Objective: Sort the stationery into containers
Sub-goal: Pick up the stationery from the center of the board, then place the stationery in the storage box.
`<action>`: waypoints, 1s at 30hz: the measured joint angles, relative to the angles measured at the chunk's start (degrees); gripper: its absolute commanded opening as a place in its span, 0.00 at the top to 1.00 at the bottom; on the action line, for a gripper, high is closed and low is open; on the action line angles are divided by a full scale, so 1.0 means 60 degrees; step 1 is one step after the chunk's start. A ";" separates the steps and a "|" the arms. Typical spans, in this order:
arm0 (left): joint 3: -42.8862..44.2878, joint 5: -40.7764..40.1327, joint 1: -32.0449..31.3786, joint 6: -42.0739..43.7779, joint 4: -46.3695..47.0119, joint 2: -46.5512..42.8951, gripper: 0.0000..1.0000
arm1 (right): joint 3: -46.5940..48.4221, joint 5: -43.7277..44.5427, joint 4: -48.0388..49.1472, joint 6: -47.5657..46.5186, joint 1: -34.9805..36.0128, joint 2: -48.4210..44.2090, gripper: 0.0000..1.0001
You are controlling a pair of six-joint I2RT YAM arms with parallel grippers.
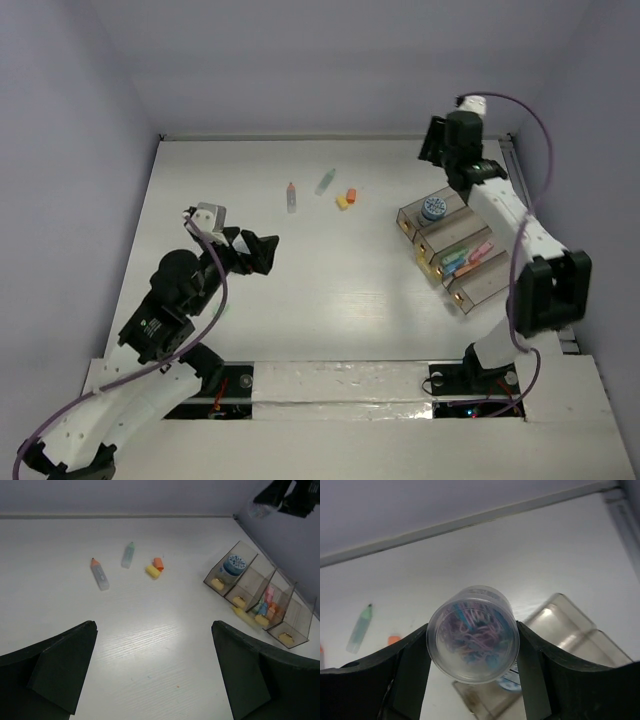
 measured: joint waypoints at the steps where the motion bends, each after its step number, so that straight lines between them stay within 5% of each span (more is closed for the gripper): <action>1: -0.0033 0.0084 0.0036 -0.0004 0.0040 -0.0189 0.01 | -0.0535 0.0058 0.0044 0.0142 -0.0288 -0.0586 0.59; 5: -0.0091 0.0474 0.0146 -0.0011 0.0211 -0.0943 0.01 | -0.2881 0.0007 0.0069 0.0729 -0.1792 -0.2437 0.59; 10: -0.0098 0.0907 0.0146 -0.0015 0.0361 -0.1264 0.01 | -0.4269 -0.0339 -0.0401 0.1038 -0.2750 -0.2699 0.59; 22: -0.0120 0.1089 0.0146 -0.0015 0.0346 -0.1526 0.01 | -0.4248 -0.0674 -0.0514 0.1049 -0.2820 -0.1847 0.55; 28: -0.0117 0.1107 0.0146 -0.0015 0.0346 -0.1519 0.01 | -0.4244 -0.0707 -0.0514 0.1053 -0.2896 -0.1483 0.45; 30: -0.0120 0.1115 0.0149 -0.0015 0.0346 -0.1508 0.01 | -0.4244 -0.0710 -0.0510 0.1067 -0.2947 -0.1428 0.30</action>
